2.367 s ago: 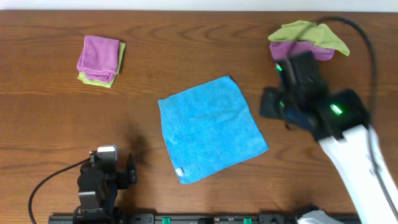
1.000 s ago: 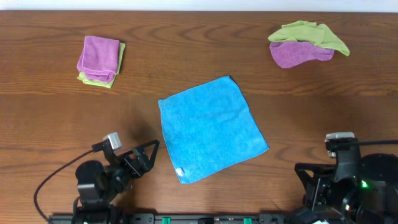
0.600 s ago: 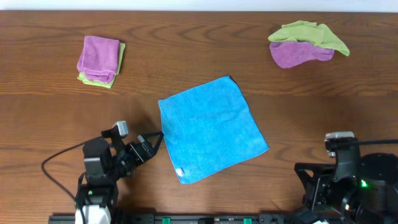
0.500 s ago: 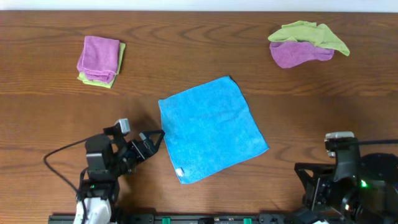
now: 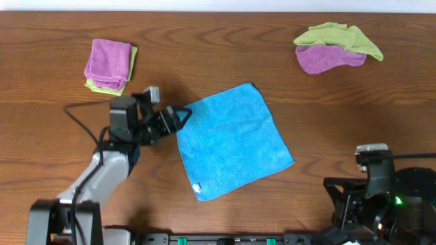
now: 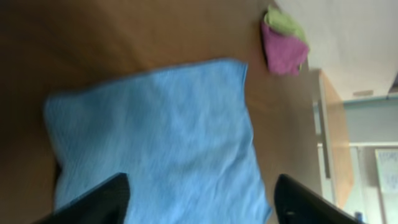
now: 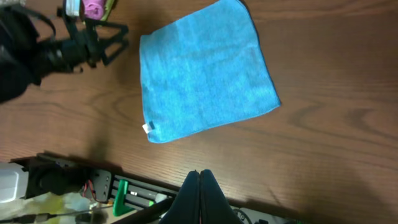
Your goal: Fold the cloth
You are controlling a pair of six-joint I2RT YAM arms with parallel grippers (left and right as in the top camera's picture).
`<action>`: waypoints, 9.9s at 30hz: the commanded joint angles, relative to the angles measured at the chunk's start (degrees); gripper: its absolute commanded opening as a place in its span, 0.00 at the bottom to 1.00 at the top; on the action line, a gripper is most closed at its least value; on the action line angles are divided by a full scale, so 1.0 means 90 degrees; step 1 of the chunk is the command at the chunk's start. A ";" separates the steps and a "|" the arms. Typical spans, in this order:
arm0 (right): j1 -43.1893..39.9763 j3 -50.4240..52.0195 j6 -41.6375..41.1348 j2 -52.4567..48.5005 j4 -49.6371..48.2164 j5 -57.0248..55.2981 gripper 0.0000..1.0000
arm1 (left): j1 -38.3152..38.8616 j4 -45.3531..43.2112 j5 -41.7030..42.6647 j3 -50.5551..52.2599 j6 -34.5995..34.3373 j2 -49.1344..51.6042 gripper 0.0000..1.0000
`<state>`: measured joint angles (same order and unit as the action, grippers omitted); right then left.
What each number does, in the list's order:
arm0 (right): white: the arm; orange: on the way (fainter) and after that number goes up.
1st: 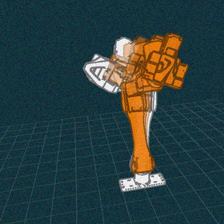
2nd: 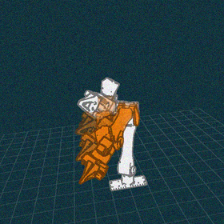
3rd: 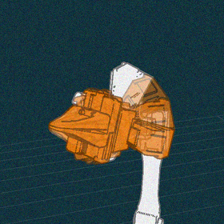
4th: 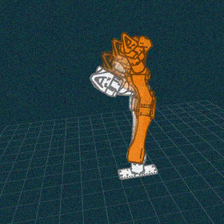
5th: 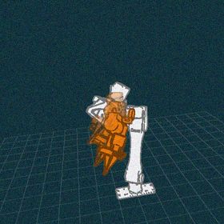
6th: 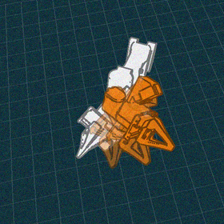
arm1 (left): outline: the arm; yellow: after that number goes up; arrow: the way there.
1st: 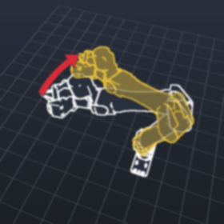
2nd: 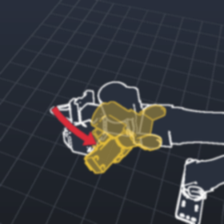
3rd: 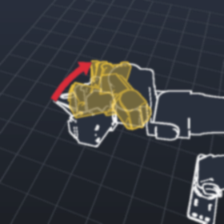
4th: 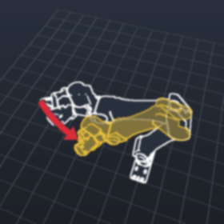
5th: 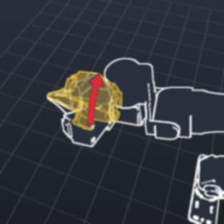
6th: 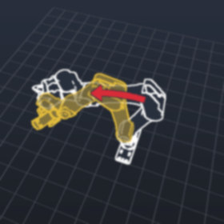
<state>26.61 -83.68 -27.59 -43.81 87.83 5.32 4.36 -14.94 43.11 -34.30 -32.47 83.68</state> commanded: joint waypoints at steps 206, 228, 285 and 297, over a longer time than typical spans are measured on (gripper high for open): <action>0.0046 0.0449 0.0170 -0.0005 -0.0461 -0.0386 0.02 | -0.0112 0.0935 0.1010 -0.3483 0.1192 0.4731 0.79; 0.0046 0.0449 0.0170 -0.0005 -0.0505 -0.0131 0.02 | -0.1207 0.3264 0.1294 -0.3500 0.2671 0.4724 0.66; 0.0046 0.0449 0.0389 -0.0005 -0.0478 0.0170 0.01 | -0.0617 0.5914 0.0493 -0.5151 0.3359 0.3247 0.49; 0.0046 0.0736 0.0384 -0.0007 -0.0782 -0.0792 0.01 | -0.0063 0.7405 -0.1865 -0.5146 0.3407 0.3189 0.10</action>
<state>26.61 -79.00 -24.97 -43.79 81.71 1.83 2.24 50.30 33.32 -80.09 -2.70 112.84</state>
